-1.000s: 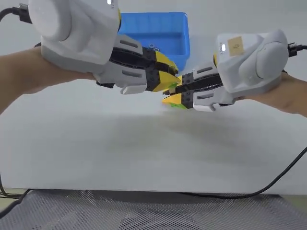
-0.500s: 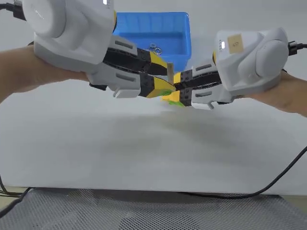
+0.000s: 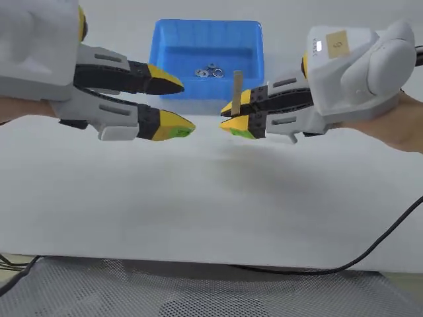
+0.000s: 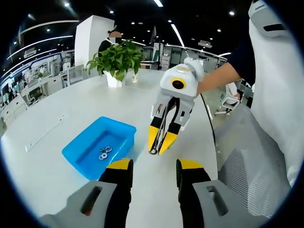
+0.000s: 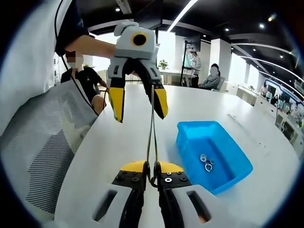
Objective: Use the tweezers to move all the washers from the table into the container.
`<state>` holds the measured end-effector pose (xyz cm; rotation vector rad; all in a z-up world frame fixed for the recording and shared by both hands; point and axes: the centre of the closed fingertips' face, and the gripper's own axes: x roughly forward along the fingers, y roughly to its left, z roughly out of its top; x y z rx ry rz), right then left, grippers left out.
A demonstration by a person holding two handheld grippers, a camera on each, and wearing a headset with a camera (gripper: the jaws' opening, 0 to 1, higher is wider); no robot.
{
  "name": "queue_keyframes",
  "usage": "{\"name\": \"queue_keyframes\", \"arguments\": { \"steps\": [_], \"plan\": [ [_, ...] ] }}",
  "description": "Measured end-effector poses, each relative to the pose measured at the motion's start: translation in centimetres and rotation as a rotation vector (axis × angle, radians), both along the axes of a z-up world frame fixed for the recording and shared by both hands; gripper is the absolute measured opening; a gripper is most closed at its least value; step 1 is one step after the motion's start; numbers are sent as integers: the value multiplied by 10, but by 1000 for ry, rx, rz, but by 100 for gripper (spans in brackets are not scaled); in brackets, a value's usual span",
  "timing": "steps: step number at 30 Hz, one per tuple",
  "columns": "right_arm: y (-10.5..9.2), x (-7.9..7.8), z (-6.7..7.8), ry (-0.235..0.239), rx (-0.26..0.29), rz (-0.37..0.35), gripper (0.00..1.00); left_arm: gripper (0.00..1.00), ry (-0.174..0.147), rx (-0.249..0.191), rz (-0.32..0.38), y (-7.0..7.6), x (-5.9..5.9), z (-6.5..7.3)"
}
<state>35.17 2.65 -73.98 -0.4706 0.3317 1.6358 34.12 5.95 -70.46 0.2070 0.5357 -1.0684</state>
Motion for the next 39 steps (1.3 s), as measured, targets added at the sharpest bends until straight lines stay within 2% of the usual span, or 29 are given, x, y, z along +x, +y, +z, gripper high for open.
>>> {"name": "queue_keyframes", "arguments": {
  "steps": [3, 10, 12, 18, 20, 21, 24, 30, 35, 39],
  "plan": [
    [2, 2, 11, -3, 14, -1, 9, 49, -7, 6, 40, 11, 0, 2],
    [9, 15, 34, -26, 42, -6, 9, 58, -22, -27, 119, 25, 0, 8],
    [12, 22, 39, -32, 50, -11, 9, 61, -25, -33, 142, 29, 1, 9],
    [20, 42, 55, -69, 70, -24, 10, 63, -31, -53, 177, 38, -5, 9],
    [24, 53, 60, -82, 74, -32, 10, 65, -18, -57, 189, 43, -8, 7],
    [26, 60, 60, -87, 78, -39, 10, 66, 1, -57, 193, 45, -10, 4],
    [32, 73, 57, -101, 77, -55, 10, 71, 14, -52, 210, 50, -12, 1],
    [46, 101, 46, -121, 78, -98, 10, 77, 20, -67, 249, 57, -13, 0],
    [57, 111, 35, -125, 65, -103, 10, 86, 44, -60, 279, 62, -14, -7],
    [64, 114, 18, -110, 46, -97, 10, 90, 51, -68, 307, 70, -13, -11]
  ]
}}
